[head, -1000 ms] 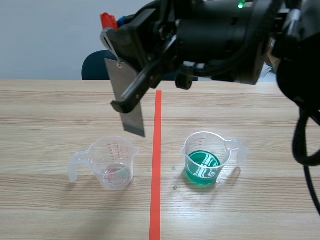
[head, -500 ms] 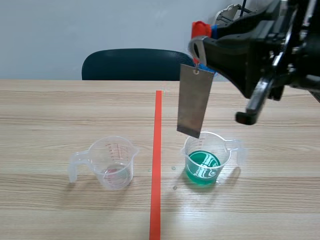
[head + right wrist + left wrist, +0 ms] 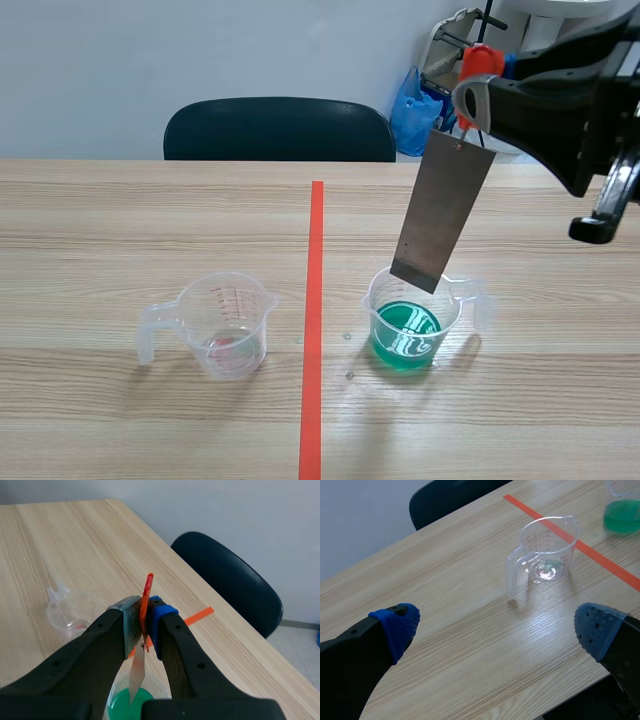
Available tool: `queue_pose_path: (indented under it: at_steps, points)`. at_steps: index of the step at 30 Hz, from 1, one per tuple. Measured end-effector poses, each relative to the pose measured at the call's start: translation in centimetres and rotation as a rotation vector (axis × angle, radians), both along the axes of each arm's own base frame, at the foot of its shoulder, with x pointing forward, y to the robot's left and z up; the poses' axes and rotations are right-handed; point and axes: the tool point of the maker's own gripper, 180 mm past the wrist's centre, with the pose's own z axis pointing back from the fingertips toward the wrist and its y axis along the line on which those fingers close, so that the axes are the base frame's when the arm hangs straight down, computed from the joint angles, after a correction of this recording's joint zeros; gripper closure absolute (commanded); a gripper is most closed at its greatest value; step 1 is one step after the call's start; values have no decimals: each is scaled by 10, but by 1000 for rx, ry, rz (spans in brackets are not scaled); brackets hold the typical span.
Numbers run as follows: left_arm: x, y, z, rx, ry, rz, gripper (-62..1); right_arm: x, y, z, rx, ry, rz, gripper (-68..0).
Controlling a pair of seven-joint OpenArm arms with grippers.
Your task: Do the redox reaction experiment
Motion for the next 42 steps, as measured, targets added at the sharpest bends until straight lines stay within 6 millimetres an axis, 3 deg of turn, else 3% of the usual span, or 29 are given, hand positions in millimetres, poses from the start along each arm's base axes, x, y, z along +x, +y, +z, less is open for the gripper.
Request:
queue_pose_path:
  at_steps: [42]
  points:
    - [0,0,0,0,0,0,-623,2,-4,-4,1,9,-2,-7]
